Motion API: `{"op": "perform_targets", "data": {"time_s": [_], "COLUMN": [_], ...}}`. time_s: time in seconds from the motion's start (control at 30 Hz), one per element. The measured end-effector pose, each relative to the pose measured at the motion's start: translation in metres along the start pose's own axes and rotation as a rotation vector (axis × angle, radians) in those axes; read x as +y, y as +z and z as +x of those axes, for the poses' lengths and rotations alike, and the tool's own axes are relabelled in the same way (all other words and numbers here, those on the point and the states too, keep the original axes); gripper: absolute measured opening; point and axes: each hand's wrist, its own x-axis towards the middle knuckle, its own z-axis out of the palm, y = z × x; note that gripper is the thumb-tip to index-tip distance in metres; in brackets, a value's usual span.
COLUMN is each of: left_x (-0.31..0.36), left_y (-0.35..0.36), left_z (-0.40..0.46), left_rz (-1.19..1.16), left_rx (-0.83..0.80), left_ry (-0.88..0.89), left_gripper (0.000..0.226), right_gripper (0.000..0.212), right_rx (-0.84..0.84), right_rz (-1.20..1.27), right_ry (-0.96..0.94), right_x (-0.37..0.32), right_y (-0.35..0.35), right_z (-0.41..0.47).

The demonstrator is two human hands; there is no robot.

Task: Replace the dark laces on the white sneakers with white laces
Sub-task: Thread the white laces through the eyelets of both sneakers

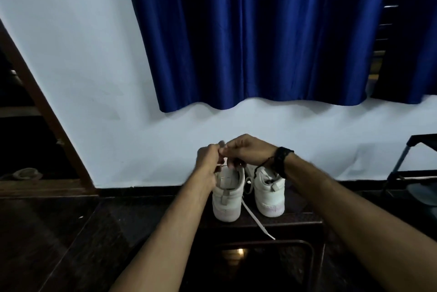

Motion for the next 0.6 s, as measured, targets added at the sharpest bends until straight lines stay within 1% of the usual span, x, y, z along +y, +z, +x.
{"op": "perform_targets", "data": {"time_s": [0.03,0.07,0.1,0.13,0.17,0.23,0.3,0.33,0.37,0.4,0.43,0.47,0.53,0.6], "left_x": [0.005,0.007,0.006,0.005,0.003,-0.004,-0.017,-0.026,-0.035,-0.043,-0.05,-0.056,-0.063,-0.066], "left_y": [-0.004,-0.008,-0.014,-0.019,-0.022,-0.027,-0.025,-0.023,-0.021,-0.02,-0.019,-0.018,-0.018,-0.018], "left_z": [-0.004,-0.005,-0.005,-0.007,-0.01,-0.011,-0.013,-0.014,-0.017,-0.021,-0.022,-0.022,-0.02,-0.018], "left_rz": [-0.087,-0.154,-0.18,-0.16,-0.1,0.094,0.297,0.391,0.473,0.543,0.591,0.615,0.597,0.53], "left_rx": [0.019,0.03,0.035,0.032,0.041,0.075,0.059,0.019,-0.039,-0.082,-0.091,-0.062,0.008,0.035], "left_ry": [-0.016,-0.032,-0.034,-0.028,-0.016,0.044,0.12,0.147,0.156,0.149,0.141,0.149,0.188,0.185], "left_gripper": [0.023,0.024,0.028,0.03,0.031,0.03,0.023,0.019,0.021,0.028,0.036,0.039,0.034,0.042], "right_gripper": [0.04,0.045,0.044,0.037,0.03,0.027,0.033,0.035,0.035,0.033,0.031,0.029,0.025,0.02], "right_rx": [0.012,0.068,0.154,0.23,0.27,0.258,0.204,0.193,0.198,0.218,0.247,0.286,0.421,0.571], "right_rz": [-0.022,-0.062,-0.166,-0.349,-0.557,-0.856,-1.038,-1.115,-1.17,-1.194,-1.189,-1.15,-0.949,-0.639], "right_ry": [0.04,0.087,0.129,0.161,0.198,0.261,0.289,0.286,0.264,0.251,0.258,0.274,0.267,0.228], "right_x": [0.006,0.014,0.026,0.038,0.049,0.065,0.07,0.069,0.069,0.068,0.07,0.073,0.077,0.078], "right_y": [-0.001,-0.004,-0.006,-0.007,-0.005,0.01,0.025,0.03,0.034,0.035,0.035,0.033,0.026,0.013], "right_z": [-0.001,-0.002,-0.002,-0.003,-0.004,-0.005,-0.003,-0.002,0.0,0.001,0.002,0.004,0.003,0.003]}}
